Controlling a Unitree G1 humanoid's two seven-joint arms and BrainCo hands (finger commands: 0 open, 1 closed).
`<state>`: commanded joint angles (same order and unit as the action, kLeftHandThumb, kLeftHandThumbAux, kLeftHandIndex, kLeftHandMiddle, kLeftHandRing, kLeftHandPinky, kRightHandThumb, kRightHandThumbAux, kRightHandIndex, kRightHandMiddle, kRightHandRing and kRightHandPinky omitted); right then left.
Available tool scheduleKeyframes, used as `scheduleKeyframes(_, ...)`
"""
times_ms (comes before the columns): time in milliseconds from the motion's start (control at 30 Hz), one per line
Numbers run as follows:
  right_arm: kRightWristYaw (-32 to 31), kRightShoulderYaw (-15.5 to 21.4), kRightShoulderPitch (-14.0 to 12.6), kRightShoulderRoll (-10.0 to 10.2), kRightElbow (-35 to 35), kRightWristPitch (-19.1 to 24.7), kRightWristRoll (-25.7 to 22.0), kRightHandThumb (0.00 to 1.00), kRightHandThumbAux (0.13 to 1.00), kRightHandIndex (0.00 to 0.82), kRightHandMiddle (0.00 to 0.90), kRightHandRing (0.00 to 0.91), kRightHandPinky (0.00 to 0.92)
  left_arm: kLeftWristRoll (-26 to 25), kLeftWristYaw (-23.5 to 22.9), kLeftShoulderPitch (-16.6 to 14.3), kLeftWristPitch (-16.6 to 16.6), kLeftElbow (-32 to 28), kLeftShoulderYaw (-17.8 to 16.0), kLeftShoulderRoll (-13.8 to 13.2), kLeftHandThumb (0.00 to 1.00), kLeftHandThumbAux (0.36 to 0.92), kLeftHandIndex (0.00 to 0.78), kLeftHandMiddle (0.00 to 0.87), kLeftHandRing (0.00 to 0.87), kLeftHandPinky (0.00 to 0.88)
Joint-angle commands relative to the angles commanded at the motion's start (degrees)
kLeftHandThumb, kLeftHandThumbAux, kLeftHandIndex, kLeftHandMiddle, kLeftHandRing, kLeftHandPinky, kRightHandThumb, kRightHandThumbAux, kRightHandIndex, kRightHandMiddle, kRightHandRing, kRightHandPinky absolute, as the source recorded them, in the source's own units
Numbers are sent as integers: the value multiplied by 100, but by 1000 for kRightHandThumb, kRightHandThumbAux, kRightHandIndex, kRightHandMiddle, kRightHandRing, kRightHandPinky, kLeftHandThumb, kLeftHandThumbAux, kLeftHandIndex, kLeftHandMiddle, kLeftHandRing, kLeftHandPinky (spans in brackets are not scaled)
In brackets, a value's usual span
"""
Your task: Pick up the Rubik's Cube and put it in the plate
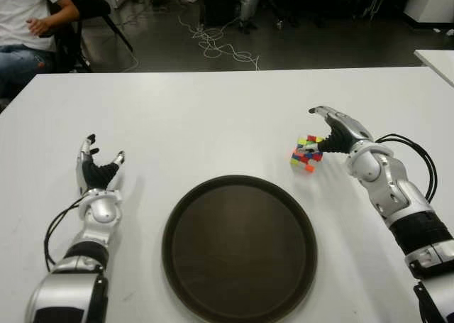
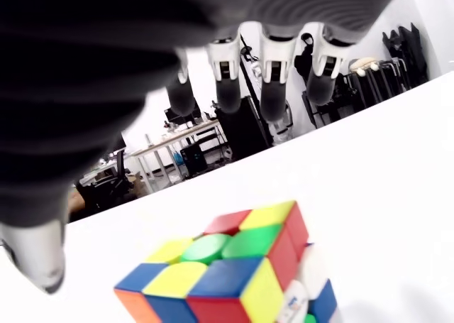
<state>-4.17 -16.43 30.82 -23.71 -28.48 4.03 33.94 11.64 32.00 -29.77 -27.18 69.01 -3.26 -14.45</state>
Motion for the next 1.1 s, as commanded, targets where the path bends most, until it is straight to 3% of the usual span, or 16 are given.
scheduleKeyframes(100,-8,-13,31,13,-69,8,-8,0,588,0,116,153,105,-18,-10,1,-8,0,-15,7,1,750,109,184,214,269)
scheduleKeyframes(333,8,-11,62,54,-207,-4,-62,0,606,0,137,219,138,-16,-32,-11,9,20,-15,3,2,744,109,180,215,287)
scheduleKeyframes(400,19,-5,57,60,-223,-17,-70,0,612,0,199,318,162,-17,-36,-6,-14,15,-15,3,4,746,111,190,232,308)
scheduleKeyframes(600,-8,-11,53,85,-240,21,-69,0,627,0,348,482,189,-12,-58,10,-78,1,-8,-5,11,735,113,179,218,289)
scheduleKeyframes(733,-12,-2,49,104,-248,41,-80,0,634,0,372,502,196,-13,-66,16,-97,-2,-7,-7,20,738,109,160,190,245)
scheduleKeyframes(867,12,-7,50,124,-304,23,-84,0,646,0,427,562,257,-55,-95,12,-96,7,-38,1,14,746,104,149,174,224)
scheduleKeyframes(933,-7,-9,49,128,-310,26,-90,0,653,0,484,627,403,-86,-118,16,-97,10,-58,4,10,750,102,148,175,233)
scheduleKeyframes(1100,-60,-58,115,141,-483,-29,-89,0,654,0,562,696,513,-94,-125,14,-63,31,-65,-5,11,755,98,139,160,191)
